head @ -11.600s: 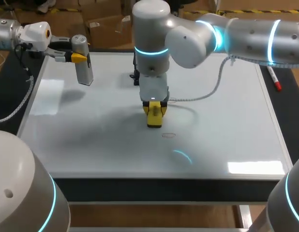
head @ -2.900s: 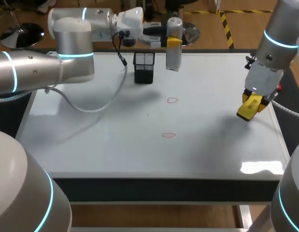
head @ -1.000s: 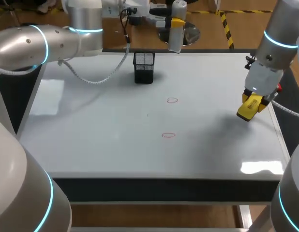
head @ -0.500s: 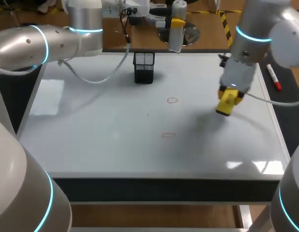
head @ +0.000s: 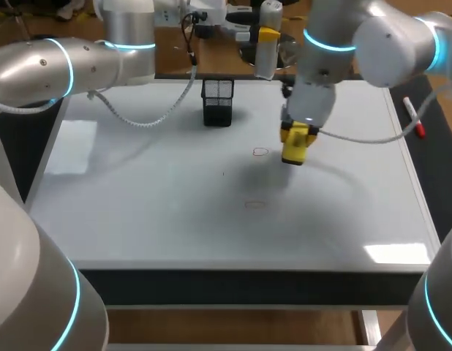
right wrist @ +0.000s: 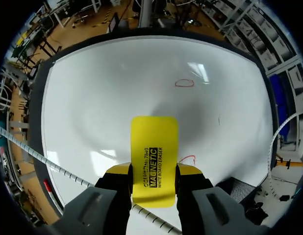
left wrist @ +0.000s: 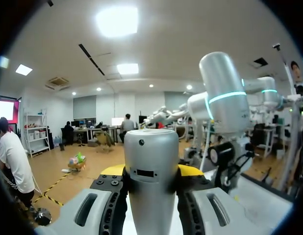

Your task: Pick up the inspection probe, press it on each red-marked spot on the whiteboard one by one, put down the probe, pick up the eraser, and wipe off all the red marks.

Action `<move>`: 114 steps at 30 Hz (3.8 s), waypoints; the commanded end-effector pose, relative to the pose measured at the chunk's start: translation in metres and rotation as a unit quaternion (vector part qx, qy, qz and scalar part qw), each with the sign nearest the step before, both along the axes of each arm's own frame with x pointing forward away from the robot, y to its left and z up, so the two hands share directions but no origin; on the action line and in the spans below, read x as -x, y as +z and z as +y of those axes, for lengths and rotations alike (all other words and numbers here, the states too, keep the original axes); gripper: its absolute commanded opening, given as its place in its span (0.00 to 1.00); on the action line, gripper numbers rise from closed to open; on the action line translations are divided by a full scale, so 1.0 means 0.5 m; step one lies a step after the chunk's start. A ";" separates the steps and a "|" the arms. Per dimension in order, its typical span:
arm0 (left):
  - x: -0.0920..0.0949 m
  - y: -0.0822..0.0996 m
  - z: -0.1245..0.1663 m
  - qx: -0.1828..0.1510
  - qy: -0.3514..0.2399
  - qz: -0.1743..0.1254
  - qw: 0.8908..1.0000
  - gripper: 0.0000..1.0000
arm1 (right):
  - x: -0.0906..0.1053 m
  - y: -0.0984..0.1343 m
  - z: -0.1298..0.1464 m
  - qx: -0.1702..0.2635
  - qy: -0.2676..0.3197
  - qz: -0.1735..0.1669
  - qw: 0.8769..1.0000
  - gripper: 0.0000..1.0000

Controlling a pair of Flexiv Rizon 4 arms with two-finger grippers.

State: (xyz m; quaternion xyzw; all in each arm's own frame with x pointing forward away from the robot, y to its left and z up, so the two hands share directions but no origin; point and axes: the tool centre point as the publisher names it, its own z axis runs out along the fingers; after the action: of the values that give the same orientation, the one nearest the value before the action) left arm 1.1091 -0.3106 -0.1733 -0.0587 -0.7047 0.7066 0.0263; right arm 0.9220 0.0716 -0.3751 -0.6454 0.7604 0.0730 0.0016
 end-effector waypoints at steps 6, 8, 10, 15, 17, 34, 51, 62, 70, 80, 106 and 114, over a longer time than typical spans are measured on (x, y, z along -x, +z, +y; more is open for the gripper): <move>-0.003 0.002 0.000 0.000 -0.002 0.001 1.000 0.00 | -0.045 -0.034 0.116 0.050 0.059 0.026 0.997 0.00; -0.003 0.002 0.000 0.000 -0.002 0.001 1.000 0.00 | -0.053 -0.039 0.136 0.047 0.072 0.027 0.996 0.00; -0.003 0.002 0.000 0.000 -0.002 0.001 1.000 0.00 | -0.058 -0.041 0.148 0.046 0.078 0.029 0.995 0.00; -0.003 0.002 0.000 0.000 -0.002 0.001 1.000 0.00 | -0.067 -0.045 0.181 0.048 0.094 0.030 0.994 0.00; -0.003 0.002 0.000 0.000 -0.002 0.001 1.000 0.00 | -0.069 -0.048 0.193 0.048 0.098 0.030 0.994 0.00; -0.003 0.002 0.000 0.000 -0.002 0.001 1.000 0.00 | -0.065 -0.083 0.214 0.047 0.101 0.021 0.994 0.00; -0.003 0.002 0.000 0.000 -0.002 0.001 1.000 0.00 | -0.058 -0.109 0.197 0.039 0.092 0.023 0.995 0.00; -0.003 0.002 0.000 0.000 -0.002 0.001 1.000 0.00 | -0.051 -0.119 0.148 0.040 0.060 0.033 0.997 0.00; -0.003 0.002 0.000 0.000 -0.002 0.001 1.000 0.00 | -0.045 -0.125 0.091 0.045 0.030 0.041 0.998 0.00; -0.003 0.002 0.000 0.000 -0.002 0.001 1.000 0.00 | -0.037 -0.117 0.046 0.048 0.006 0.041 0.998 0.00; -0.003 0.002 0.000 0.000 -0.002 0.001 1.000 0.00 | 0.017 -0.008 -0.102 0.071 -0.065 0.003 0.995 0.00; -0.003 0.002 0.000 0.000 -0.002 0.001 1.000 0.00 | 0.055 0.016 -0.186 0.050 -0.108 -0.008 0.993 0.00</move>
State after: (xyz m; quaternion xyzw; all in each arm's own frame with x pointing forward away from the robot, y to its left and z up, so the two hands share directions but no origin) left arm 1.1093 -0.3107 -0.1736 -0.0587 -0.7044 0.7068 0.0263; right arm 0.9123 0.0065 -0.3745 -0.5602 0.8267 0.0234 -0.0457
